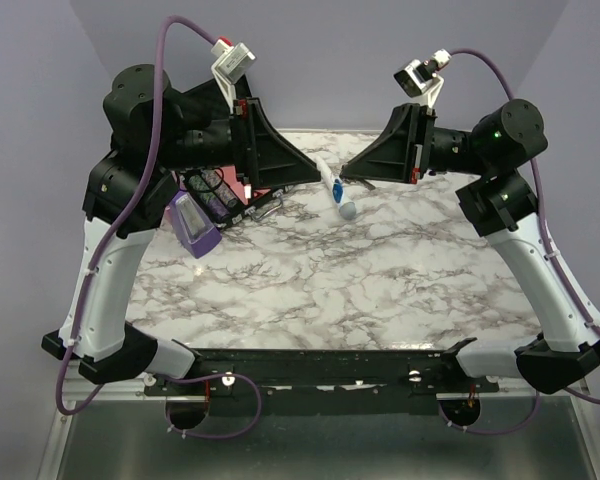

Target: Remove the keys from the keyring

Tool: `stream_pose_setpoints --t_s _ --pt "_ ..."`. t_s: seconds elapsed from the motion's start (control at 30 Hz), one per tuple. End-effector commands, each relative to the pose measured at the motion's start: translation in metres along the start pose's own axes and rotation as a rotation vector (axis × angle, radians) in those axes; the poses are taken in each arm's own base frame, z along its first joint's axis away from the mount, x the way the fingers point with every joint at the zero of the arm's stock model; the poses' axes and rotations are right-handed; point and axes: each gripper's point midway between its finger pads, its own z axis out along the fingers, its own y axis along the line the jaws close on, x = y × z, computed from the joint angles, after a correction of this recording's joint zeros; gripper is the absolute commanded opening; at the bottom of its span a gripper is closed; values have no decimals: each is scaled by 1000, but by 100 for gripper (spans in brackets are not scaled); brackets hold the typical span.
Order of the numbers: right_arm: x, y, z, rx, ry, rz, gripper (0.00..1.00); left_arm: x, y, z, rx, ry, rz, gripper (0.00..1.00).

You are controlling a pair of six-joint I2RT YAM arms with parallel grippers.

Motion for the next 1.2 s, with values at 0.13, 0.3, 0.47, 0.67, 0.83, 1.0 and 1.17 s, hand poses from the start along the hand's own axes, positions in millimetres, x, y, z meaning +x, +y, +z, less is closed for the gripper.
stream_pose_setpoints --t_s 0.13,0.3,0.47,0.67,0.83,1.0,1.17 --pt "3 10 0 -27 35 -15 1 4 -10 8 51 26 -6 54" --pt "2 9 0 -28 32 -18 1 1 -8 12 44 20 -6 50" --pt "2 11 1 -32 35 -17 1 0 -3 16 34 21 -14 47" --pt "2 11 1 -34 37 -20 1 -2 -2 20 34 17 -14 40" --pt "3 10 1 -33 38 -16 1 -1 0 23 36 24 -22 27" --pt "2 12 1 -40 39 -23 1 2 0 27 39 34 -22 22" --pt "3 12 1 -39 39 -24 1 3 1 30 34 33 -24 5"
